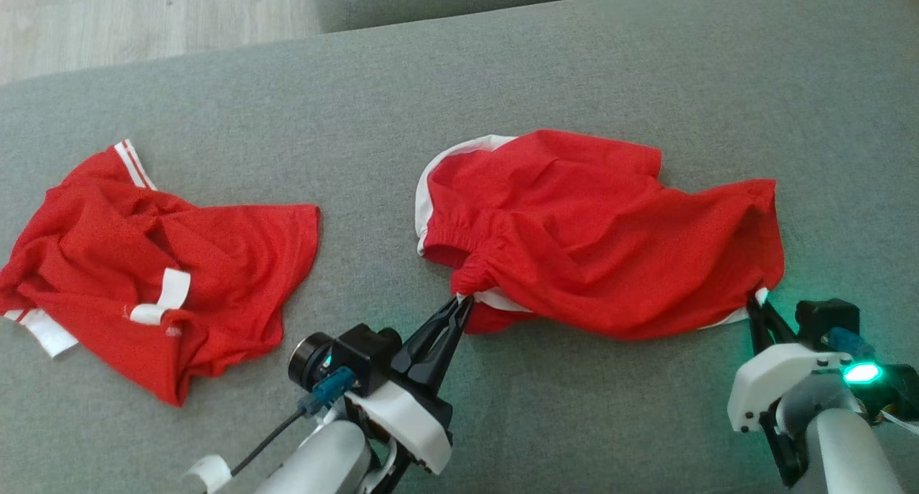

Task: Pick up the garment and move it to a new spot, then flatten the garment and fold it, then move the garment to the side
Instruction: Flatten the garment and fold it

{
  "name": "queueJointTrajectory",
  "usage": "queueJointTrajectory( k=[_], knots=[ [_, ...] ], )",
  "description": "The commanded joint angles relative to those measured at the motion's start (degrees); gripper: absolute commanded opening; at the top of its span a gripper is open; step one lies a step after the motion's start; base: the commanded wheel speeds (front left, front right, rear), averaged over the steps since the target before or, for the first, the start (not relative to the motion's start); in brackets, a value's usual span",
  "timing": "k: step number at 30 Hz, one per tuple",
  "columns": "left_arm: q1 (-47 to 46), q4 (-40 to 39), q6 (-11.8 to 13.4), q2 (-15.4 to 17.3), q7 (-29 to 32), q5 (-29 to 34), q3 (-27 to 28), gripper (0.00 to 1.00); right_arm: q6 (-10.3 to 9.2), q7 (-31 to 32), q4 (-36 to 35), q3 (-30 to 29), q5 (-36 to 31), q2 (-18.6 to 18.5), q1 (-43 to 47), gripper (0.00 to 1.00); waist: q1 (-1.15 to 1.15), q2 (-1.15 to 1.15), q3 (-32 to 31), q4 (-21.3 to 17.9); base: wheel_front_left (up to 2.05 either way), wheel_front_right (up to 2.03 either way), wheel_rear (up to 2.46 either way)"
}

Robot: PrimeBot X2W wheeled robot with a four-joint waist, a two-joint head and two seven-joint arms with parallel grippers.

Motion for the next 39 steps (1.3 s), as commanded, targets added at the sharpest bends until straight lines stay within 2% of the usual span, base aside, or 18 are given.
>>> queueJointTrajectory(
  k=[1,8,17,21,26,34,39],
  knots=[
    [-2.82,-1.52,0.34,0.77,-0.15,-0.56,1.34,0.00,-0.04,0.10,-1.13,1.23,-0.43,-0.39,-1.91,0.00,0.00,0.00,-0.07,0.01,0.00,0.00,0.00],
    [-2.51,-1.27,0.67,1.42,-0.25,-0.98,1.43,0.00,-0.04,0.12,-2.28,-0.31,-0.09,-0.39,-1.56,0.00,0.00,0.00,-1.05,-0.44,0.00,0.00,0.00],
    [-2.50,-2.52,0.80,4.82,0.41,-0.39,1.42,0.00,-0.04,2.88,-7.45,-3.19,6.95,-0.39,-3.32,0.00,0.00,0.00,-3.78,-1.37,0.00,0.00,0.00],
    [-2.90,-4.24,0.70,6.47,0.80,0.09,1.32,0.00,-0.04,5.64,-10.22,-4.33,8.43,-1.76,-4.27,0.00,0.00,0.00,-5.14,-1.19,0.00,0.00,0.00],
    [-4.37,-8.81,0.13,9.07,2.57,0.38,1.01,0.00,-0.04,9.28,-14.97,-1.54,13.16,-4.25,-4.92,0.00,0.00,0.00,-7.29,-0.47,0.00,0.00,0.00],
    [-13.56,-16.78,-1.19,14.57,9.44,-0.78,2.51,0.00,-0.04,12.72,-23.33,3.53,19.72,-7.43,-8.76,0.00,0.00,0.00,-10.45,0.35,0.00,0.00,0.00],
    [-24.19,-17.02,-1.83,17.21,14.76,-3.33,3.03,0.00,-0.04,11.02,-25.06,2.87,21.17,-7.04,-15.96,0.00,0.00,0.00,-11.88,0.12,0.00,0.00,0.00]
  ],
)
